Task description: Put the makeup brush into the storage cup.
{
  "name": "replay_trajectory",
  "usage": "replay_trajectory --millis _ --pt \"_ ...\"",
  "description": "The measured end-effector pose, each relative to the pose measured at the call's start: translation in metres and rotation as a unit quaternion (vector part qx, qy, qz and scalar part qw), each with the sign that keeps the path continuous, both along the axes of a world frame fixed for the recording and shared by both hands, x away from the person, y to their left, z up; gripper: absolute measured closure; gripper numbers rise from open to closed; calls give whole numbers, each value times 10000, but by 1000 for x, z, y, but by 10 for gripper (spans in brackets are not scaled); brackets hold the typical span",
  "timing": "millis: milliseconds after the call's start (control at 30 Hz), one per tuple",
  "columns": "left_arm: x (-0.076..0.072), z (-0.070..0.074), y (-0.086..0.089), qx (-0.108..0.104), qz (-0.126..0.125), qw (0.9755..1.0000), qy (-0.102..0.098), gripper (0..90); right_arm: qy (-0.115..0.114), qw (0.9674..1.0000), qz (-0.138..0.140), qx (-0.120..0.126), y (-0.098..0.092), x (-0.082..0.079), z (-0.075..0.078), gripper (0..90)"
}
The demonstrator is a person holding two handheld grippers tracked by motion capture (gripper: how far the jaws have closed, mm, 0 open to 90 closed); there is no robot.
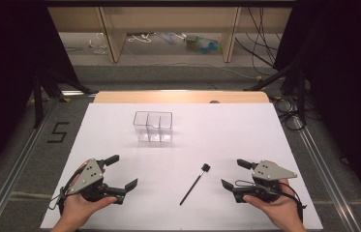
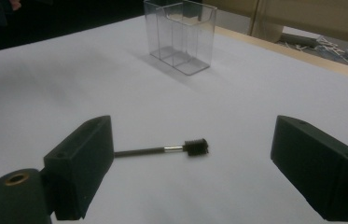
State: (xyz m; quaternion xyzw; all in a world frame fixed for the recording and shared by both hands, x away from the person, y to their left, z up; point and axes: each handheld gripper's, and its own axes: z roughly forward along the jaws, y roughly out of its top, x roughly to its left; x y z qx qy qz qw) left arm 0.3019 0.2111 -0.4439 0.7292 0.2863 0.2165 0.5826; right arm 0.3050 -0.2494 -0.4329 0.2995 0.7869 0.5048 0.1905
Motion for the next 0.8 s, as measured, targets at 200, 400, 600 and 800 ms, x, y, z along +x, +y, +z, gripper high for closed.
replay_trajectory --millis 200,400,600,800 --pt "0 0 0 -11 -3 10000 11 12 -22 10000 -48 -17 4 0 1 156" --pt "-1 0 -1 3 -46 10000 2 14 -5 9997 -224 9 8 3 4 156" --pt "-1 0 -3 -4 -98 9999 76 20 64 9988 -459 -145 13 7 7 161" --pt "-1 0 -6 18 -182 9998 54 24 419 9947 -805 -482 32 15 14 162"
